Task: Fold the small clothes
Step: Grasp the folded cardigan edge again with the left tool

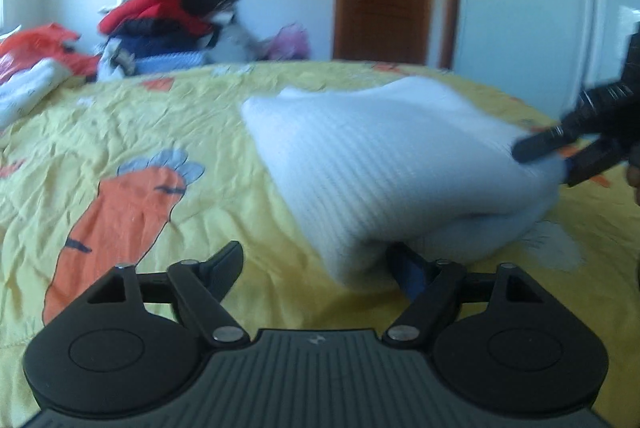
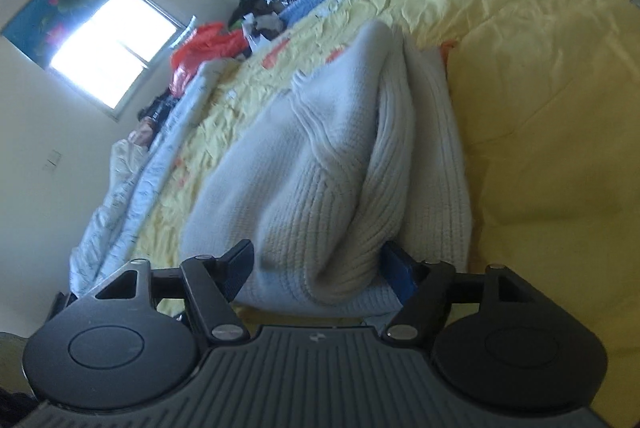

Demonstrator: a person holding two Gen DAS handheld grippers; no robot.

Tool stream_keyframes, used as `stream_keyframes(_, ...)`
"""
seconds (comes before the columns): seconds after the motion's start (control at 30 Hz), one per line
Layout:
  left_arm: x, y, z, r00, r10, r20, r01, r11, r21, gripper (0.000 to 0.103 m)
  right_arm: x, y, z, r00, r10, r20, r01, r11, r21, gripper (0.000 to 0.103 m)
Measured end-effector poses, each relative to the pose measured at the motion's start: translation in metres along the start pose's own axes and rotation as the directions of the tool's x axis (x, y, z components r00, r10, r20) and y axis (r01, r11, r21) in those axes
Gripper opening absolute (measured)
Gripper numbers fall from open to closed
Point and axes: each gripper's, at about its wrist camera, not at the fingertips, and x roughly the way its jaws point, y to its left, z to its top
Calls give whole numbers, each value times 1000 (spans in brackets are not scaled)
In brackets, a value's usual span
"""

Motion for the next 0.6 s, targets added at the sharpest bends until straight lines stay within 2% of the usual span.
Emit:
stream_keyframes(0.03,3,0,1,1000,-8,-18,7,1000,-9,50,5,2,-1,1000,-14,-7,14,999,-32,56)
stream_keyframes(0.07,2,-1,3,999,-25,-27,25,999,-25,40,10,6,-2,999,-36,-15,35,997,-67,52)
stream_keyframes(0.1,-1,-3,4,998,-55,-28,54,998,-34,25,12,10,-2,999,-50,-22,47,994,-101,45)
stream_keyframes(0.13,-6,-5,4,999,-39,-22,38,999,-29,22,10,16,0,998,-60,-17,57,989,-140,34)
stream_keyframes(0.2,-12,-5,4,999,-39,-7,38,998,-40,17,-8,31,7,998,-65,21,68,975,-210,33)
stream_keyframes(0.27,-9,-1,0,998,-60,-29,58,996,-75,14,-26,37,14,996,-67,60,80,963,-256,31)
stream_keyframes(0.33,2,3,-5,996,-71,-55,65,993,-99,13,-19,19,15,993,-115,14,115,967,-228,29)
stream_keyframes(0.37,4,6,-8,996,-78,-39,73,991,-116,13,-9,6,11,989,-146,-32,136,968,-213,29)
stream_keyframes(0.43,2,7,-7,996,-79,-49,73,991,-115,13,-2,-8,5,995,-95,-32,89,983,-159,29)
stream_keyframes(0.47,-1,7,-5,994,-90,-59,83,991,-108,13,-3,-8,5,996,-86,-15,83,987,-141,31)
stream_keyframes(0.5,-5,9,-4,991,-113,-66,105,989,-107,14,-5,-8,5,997,-81,-2,80,988,-131,39)
stream_keyframes(0.53,-10,15,-3,987,-147,-71,138,983,-118,14,-7,-8,4,997,-74,2,74,990,-118,52)
stream_keyframes(0.6,-21,34,-1,969,-238,-71,224,960,-168,14,-13,-11,9,999,-35,-4,35,996,-76,60)
